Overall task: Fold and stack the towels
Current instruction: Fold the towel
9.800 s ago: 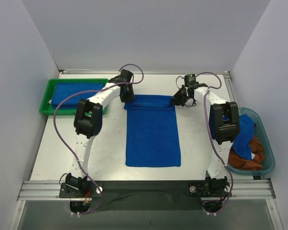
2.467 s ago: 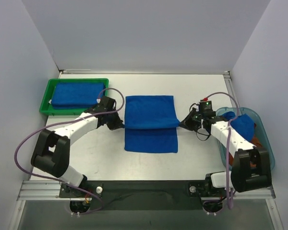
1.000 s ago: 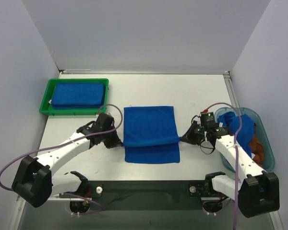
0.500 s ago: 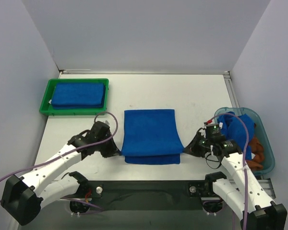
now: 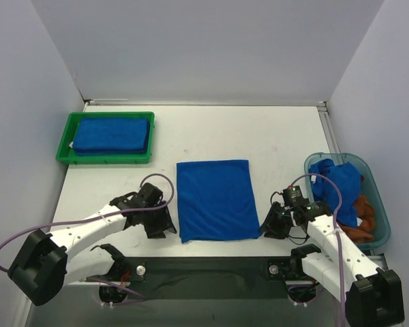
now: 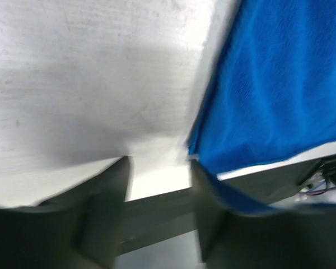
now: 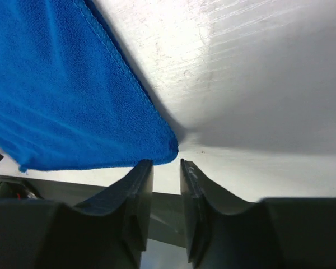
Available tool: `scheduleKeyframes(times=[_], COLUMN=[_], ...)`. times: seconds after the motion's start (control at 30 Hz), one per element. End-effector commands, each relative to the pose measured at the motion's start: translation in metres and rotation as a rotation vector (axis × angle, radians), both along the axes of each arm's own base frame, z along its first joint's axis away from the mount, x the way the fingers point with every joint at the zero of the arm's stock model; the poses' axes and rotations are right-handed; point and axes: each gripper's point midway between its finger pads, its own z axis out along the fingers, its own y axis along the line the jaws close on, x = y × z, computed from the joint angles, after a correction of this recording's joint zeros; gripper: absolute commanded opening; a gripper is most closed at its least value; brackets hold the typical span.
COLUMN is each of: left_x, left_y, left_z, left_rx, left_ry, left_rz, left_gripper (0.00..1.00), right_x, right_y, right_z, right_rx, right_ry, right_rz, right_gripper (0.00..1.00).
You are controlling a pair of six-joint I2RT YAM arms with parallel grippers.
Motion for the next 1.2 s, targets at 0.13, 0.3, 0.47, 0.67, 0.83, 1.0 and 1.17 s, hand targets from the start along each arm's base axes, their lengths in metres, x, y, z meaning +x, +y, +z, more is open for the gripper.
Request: scheduleKeyframes(times=[0.13,0.3,0.47,0.67,0.83,1.0,1.17], left_x=[-0.004,0.009,0.024,0.037,0.034,0.021,0.005], left_y=[0.008,0.005,-0.012,-0.053,-0.051,-0.028,0.0], left_z=[0.024,0.052,0.056,0.058,0.019,-0.015,-0.027], left_rx=[-0.032,-0.048,-0.022,0.004,0.105,0.195,0.226], left_ry=[-0.101,-0.173,-0.175,-0.205,-0.14,-0.06,-0.016], left_rz=[0.013,0.032,-0.009,-0.118,-0.158,-0.162,-0.12], left_gripper=[0.75,0.75,0.64,0.52,0.45,0.42,0.41], right_x=[0.002,0.016,0.035,0.04,0.024,0.001,-0.004], right_y=[-0.008,-0.002,0.008,0.023,0.016,0.006,-0.006], right_z=[0.025,0.05,0.052,0.025,-0.013,-0.034,-0.034], right_rx=[-0.046,-0.038,-0.02,0.017,-0.013,-0.023,-0.014], right_ry=[-0.094,-0.169,-0.192,-0.143,-0.056,0.035,0.036], right_rz=[-0.019,0.001,-0.011,0.002,-0.008,-0.034,-0.074], right_gripper=[0.36,0.35,0.31,0.31,0.3,0.3,0.3])
